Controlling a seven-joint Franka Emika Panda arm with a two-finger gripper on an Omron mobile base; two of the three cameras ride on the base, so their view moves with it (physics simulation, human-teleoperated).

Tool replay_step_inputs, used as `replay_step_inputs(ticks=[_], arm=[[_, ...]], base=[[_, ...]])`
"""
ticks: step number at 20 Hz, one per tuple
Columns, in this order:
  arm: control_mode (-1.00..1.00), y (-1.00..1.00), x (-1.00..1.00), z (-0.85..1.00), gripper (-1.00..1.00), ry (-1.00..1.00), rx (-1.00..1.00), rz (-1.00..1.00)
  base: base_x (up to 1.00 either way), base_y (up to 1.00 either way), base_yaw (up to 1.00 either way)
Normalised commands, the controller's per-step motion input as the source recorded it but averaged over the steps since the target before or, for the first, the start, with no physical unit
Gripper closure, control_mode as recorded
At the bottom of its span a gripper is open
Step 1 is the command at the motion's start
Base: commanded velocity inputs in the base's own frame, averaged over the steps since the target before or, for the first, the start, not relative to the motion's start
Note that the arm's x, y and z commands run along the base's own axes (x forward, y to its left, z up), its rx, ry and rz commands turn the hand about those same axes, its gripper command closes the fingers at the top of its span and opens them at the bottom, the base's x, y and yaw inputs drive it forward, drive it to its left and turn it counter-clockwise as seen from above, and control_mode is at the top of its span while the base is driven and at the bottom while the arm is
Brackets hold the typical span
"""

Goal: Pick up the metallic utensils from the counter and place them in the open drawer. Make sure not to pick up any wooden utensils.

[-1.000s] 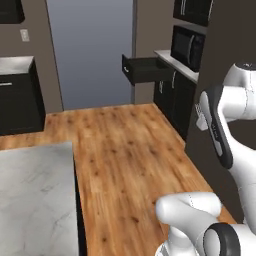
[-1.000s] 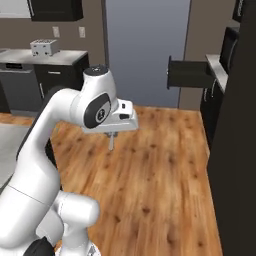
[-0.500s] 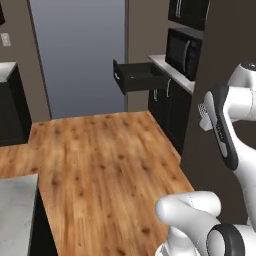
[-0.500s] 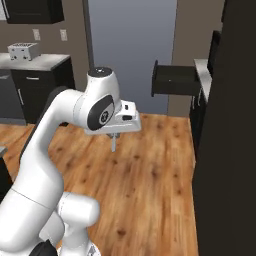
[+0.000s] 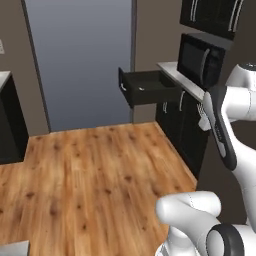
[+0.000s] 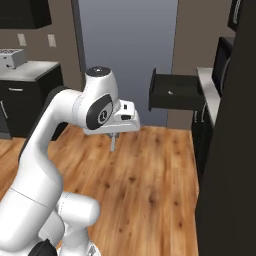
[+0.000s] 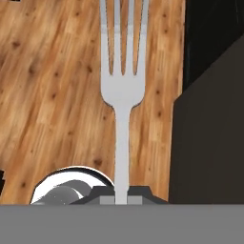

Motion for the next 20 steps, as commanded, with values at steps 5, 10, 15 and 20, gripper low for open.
replay_step_inputs(ticks=[5, 10, 15, 20], arm=[[1.0, 0.0, 0.0, 0.0, 1.0, 0.0, 0.0, 0.0], [1.0, 0.0, 0.0, 0.0, 1.0, 0.0, 0.0, 0.0], [1.0, 0.0, 0.0, 0.0, 1.0, 0.0, 0.0, 0.0], [1.0, 0.0, 0.0, 0.0, 1.0, 0.0, 0.0, 0.0]], base=[[1.0, -0.02, 0.0], [1.0, -0.2, 0.0], [1.0, -0.32, 0.0], [1.0, -0.5, 0.0]])
